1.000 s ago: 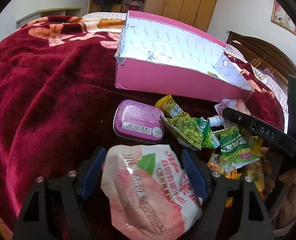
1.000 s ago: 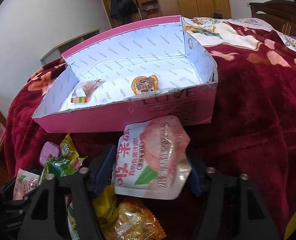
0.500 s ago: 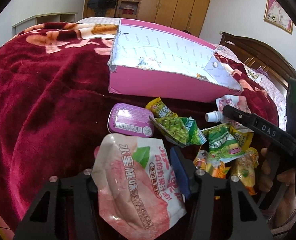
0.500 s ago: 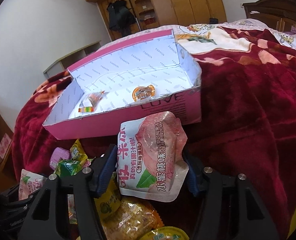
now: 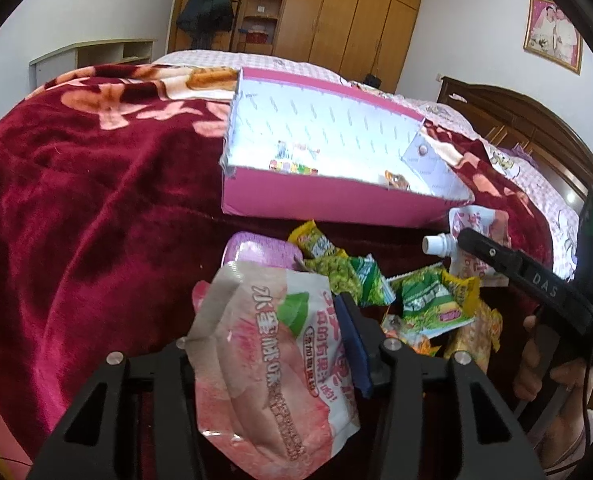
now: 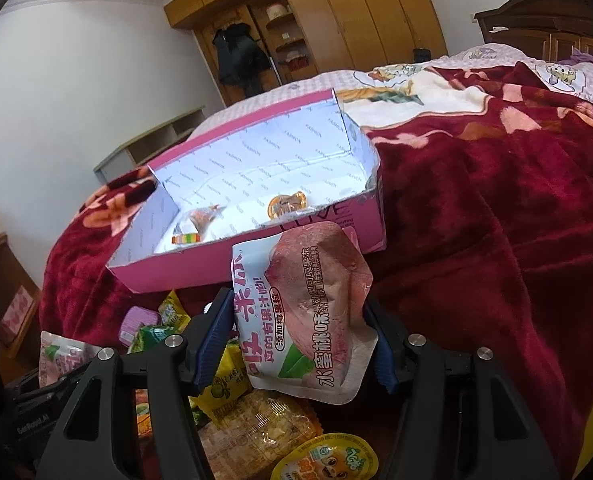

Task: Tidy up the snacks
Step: 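Carry both pink pouches over the pink box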

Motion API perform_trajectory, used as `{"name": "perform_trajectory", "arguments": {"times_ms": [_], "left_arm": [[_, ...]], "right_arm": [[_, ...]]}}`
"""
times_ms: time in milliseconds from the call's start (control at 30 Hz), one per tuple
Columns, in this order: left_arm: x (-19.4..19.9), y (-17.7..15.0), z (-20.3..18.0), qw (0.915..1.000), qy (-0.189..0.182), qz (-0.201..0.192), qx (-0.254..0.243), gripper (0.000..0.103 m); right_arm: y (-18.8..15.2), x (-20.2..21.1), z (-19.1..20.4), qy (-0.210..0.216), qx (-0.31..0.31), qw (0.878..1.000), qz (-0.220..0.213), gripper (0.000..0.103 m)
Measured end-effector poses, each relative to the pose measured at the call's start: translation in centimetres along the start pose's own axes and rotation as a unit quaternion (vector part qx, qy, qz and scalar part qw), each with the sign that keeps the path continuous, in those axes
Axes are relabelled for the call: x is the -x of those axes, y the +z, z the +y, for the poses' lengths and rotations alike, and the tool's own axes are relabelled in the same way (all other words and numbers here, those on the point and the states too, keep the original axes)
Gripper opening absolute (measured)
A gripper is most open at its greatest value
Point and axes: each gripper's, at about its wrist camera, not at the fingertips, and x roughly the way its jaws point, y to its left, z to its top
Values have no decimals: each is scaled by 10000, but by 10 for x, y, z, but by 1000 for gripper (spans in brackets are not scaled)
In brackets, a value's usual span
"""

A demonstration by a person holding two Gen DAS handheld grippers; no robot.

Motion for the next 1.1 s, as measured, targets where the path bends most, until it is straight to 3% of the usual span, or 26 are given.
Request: {"name": "perform_trajectory", "arguments": {"times_ms": [500, 1100], "left_arm": [[20, 25, 3, 9986, 137, -501, -17, 50], [2, 71, -14, 9970, 43, -747, -214, 50]], "right_arm": [[6, 23, 10, 379, 118, 9981, -474, 62], [13, 36, 11, 522, 78, 9964, -667, 62]]}}
